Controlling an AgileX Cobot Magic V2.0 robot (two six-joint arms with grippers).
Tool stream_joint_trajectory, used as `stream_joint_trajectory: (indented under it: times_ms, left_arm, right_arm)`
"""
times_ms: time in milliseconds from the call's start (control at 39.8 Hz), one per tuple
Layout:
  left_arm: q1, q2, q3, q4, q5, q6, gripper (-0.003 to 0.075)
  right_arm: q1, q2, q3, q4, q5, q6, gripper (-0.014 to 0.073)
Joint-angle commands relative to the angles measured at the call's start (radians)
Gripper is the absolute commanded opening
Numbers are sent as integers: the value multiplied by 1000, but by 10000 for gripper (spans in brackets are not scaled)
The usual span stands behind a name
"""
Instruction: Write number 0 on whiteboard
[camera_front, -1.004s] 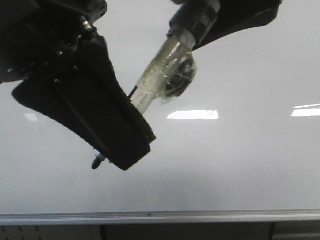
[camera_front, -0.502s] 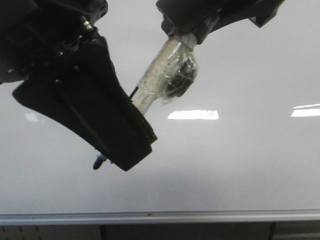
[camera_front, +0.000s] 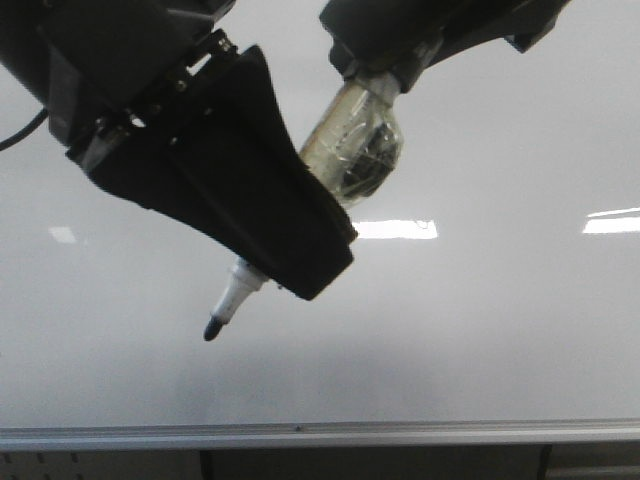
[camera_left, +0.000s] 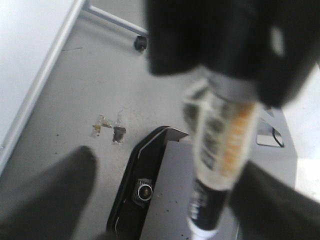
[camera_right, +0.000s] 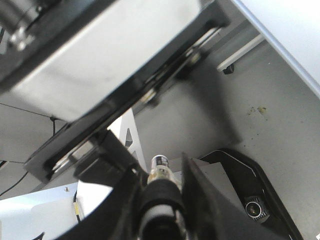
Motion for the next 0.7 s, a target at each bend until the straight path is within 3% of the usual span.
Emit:
stream_joint_trajectory:
  times_ms: [0,226,678]
  left_arm:
    - [-4,-35,-31,-54,-26,-7,703]
    - [-4,-35,-31,-54,-26,-7,638]
    - [-4,-35,-31,-54,-22,-7,636]
  right_arm:
    - [2,-25,-25,54,134,-9,-61]
    - [1,-25,-36,-37,134,52,-61]
    - [1,-30,-211,-656,-62,552,-61]
